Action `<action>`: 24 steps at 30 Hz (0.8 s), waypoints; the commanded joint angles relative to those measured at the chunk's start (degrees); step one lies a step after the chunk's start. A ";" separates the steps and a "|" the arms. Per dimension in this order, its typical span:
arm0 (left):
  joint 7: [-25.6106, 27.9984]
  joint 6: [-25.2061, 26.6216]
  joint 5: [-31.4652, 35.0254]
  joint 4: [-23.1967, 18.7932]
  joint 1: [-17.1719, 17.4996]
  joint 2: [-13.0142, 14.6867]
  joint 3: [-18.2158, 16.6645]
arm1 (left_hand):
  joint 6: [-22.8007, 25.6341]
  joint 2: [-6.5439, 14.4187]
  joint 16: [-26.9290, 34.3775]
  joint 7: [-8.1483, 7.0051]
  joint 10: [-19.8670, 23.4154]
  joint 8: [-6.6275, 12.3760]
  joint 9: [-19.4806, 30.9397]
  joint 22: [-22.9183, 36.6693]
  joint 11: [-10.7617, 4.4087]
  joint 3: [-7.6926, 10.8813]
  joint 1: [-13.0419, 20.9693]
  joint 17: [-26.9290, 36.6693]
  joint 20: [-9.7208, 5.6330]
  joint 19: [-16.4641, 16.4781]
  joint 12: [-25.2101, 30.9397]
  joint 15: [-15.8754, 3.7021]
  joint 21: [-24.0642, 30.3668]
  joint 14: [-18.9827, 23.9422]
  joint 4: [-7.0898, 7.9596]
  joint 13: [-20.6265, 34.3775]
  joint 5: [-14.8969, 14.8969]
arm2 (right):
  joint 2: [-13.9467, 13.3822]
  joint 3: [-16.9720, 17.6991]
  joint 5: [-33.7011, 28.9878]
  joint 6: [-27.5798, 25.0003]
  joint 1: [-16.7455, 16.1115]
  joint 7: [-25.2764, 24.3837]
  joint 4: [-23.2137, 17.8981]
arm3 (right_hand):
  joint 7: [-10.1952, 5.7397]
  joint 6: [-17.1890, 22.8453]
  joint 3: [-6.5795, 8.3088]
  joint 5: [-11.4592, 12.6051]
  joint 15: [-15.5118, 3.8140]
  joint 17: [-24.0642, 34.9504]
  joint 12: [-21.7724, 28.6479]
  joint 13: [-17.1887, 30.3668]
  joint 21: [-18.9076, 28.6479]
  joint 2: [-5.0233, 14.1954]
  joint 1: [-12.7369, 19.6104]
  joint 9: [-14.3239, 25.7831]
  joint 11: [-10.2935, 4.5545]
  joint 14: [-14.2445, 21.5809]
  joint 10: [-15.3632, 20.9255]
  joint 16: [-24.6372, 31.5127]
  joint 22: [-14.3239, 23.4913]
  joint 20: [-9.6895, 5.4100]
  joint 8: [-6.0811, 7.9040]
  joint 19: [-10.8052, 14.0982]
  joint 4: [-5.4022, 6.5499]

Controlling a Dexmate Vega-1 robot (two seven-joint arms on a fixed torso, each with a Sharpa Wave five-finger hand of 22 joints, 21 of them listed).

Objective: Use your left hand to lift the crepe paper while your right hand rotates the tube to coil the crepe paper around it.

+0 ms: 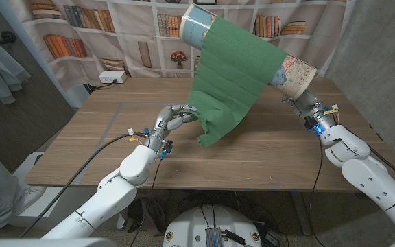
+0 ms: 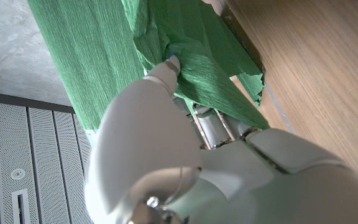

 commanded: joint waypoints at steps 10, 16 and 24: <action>-0.28 1.60 -1.40 4.86 -2.40 -0.65 -0.18 | 0.66 -0.33 0.14 -0.16 0.33 -0.09 0.07 0.14 0.20 0.40 -0.16 0.32 -7.34 -0.25 0.03 -3.79 0.43 0.55 0.04 0.30 -0.03 | -0.37 0.07 1.40 -1.28 -1.11 2.14 -1.92 | -0.90 1.28 0.73 0.49 -0.10 0.24 -0.09 0.33 0.52 0.72 1.21 0.42 -0.48 0.22 0.78 -0.26 -0.04 -4.99 0.25 -0.23 -0.36; -0.08 0.86 -1.05 6.20 -3.22 -0.87 -0.19 | 0.60 -0.29 0.11 -0.03 0.34 -0.12 0.10 0.11 0.11 0.50 -0.16 0.36 -7.34 -0.31 -0.06 -3.76 0.41 0.51 0.04 0.19 -0.01 | -1.20 0.36 1.69 -2.00 -2.44 2.36 -3.70 | -0.83 1.32 0.74 0.49 -0.10 0.20 -0.20 0.23 0.59 0.73 1.25 0.49 -0.46 0.20 0.86 -0.31 -0.05 -5.00 0.24 -0.28 -0.37; 0.45 1.05 -0.24 6.79 -3.51 0.16 -1.00 | 0.68 -0.34 0.12 -0.25 0.32 -0.06 0.17 0.12 0.08 0.48 -0.33 0.42 -7.25 -0.35 -0.09 -3.77 0.47 0.55 0.13 0.21 -0.04 | -1.41 0.34 2.45 -2.28 -3.42 3.99 -4.35 | -0.69 1.33 0.74 0.47 -0.11 0.18 -0.19 0.43 0.67 0.72 1.29 0.82 -0.54 0.15 0.79 -0.36 -0.06 -5.00 0.36 -0.33 -0.39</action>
